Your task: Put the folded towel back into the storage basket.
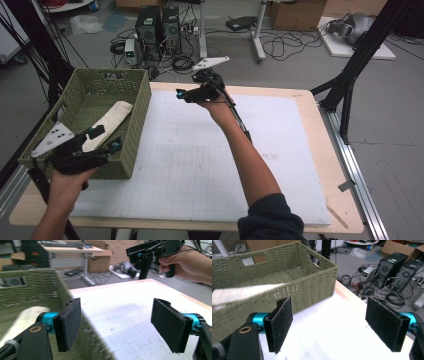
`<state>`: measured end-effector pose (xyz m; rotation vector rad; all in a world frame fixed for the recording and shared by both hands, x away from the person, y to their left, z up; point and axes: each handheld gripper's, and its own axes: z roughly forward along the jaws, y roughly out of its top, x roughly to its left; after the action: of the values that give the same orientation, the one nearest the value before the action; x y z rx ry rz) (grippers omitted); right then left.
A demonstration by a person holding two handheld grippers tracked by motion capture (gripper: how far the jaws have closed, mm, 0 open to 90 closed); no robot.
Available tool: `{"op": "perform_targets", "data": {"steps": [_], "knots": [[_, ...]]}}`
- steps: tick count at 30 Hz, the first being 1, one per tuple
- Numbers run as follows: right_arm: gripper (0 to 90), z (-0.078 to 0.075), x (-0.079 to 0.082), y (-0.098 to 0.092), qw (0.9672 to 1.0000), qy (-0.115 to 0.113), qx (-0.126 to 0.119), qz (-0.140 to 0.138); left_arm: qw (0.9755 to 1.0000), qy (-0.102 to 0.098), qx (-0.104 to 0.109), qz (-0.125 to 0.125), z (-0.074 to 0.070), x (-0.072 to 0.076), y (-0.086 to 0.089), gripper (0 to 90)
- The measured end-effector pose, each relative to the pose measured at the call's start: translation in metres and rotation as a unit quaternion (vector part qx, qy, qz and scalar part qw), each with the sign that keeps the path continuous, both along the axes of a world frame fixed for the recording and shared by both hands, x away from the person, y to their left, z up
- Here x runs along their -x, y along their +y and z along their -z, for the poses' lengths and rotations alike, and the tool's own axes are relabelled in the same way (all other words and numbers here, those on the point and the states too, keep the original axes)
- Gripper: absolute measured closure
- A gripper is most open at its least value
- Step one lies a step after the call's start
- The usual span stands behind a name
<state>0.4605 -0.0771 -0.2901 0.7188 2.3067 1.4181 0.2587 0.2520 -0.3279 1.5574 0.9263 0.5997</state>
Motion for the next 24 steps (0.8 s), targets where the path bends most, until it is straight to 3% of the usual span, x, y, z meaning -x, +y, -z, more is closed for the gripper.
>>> {"op": "perform_targets", "data": {"steps": [9,14,22,24], "knots": [[12.0,0.020,0.043,-0.080,0.9985,-0.006,-0.014,0.053,0.9971,-0.016,-0.008,0.074,0.009,-0.012,-0.057,24.7],[12.0,0.037,0.065,-0.121,0.9967,-0.001,-0.016,0.079,0.9949,-0.006,-0.008,0.100,0.018,-0.021,-0.083,24.6],[12.0,0.060,0.107,-0.171,0.9931,-0.010,-0.026,0.114,0.9887,-0.004,-0.001,0.150,0.038,-0.033,-0.120,24.3],[11.5,0.068,0.117,-0.181,0.9917,-0.012,-0.031,0.124,0.9875,-0.002,-0.010,0.157,0.044,-0.036,-0.127,24.3]]}}
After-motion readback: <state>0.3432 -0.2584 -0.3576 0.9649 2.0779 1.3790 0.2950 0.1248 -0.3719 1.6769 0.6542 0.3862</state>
